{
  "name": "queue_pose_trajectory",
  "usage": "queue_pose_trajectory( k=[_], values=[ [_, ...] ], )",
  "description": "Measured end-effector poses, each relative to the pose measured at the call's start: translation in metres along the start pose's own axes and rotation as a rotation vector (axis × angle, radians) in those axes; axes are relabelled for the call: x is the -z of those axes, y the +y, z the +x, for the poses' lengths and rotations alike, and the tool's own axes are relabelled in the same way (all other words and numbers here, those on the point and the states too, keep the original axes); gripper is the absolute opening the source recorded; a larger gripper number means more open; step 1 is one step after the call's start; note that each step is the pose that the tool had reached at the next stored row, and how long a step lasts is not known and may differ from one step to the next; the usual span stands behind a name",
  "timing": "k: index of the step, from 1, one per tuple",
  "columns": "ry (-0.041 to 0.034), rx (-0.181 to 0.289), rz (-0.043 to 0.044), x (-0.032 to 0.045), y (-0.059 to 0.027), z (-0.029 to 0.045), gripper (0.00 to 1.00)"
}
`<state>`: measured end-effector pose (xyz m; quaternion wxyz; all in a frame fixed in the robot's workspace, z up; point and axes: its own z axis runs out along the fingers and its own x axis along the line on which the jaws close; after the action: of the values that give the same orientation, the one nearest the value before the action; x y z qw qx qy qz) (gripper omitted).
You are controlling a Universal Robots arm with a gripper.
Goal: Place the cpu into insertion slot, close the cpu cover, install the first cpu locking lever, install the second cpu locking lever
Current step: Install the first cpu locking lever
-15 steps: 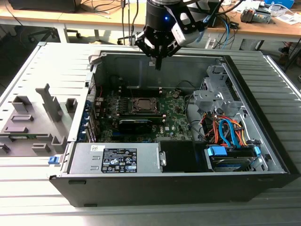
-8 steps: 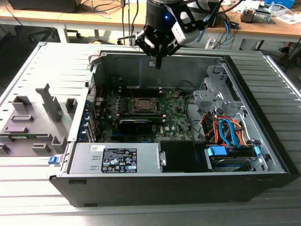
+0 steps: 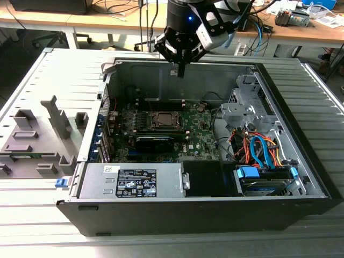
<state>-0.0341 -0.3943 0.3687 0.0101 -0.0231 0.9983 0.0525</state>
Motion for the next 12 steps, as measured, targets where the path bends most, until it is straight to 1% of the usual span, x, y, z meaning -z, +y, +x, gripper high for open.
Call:
queue_pose_trajectory(
  k=[7,12],
  values=[
    [-0.0003,0.0,-0.0058,0.0022,0.0002,0.0,0.11],
    [-0.0007,0.0,-0.0126,0.005,0.0005,-0.0001,0.11]
  ],
)
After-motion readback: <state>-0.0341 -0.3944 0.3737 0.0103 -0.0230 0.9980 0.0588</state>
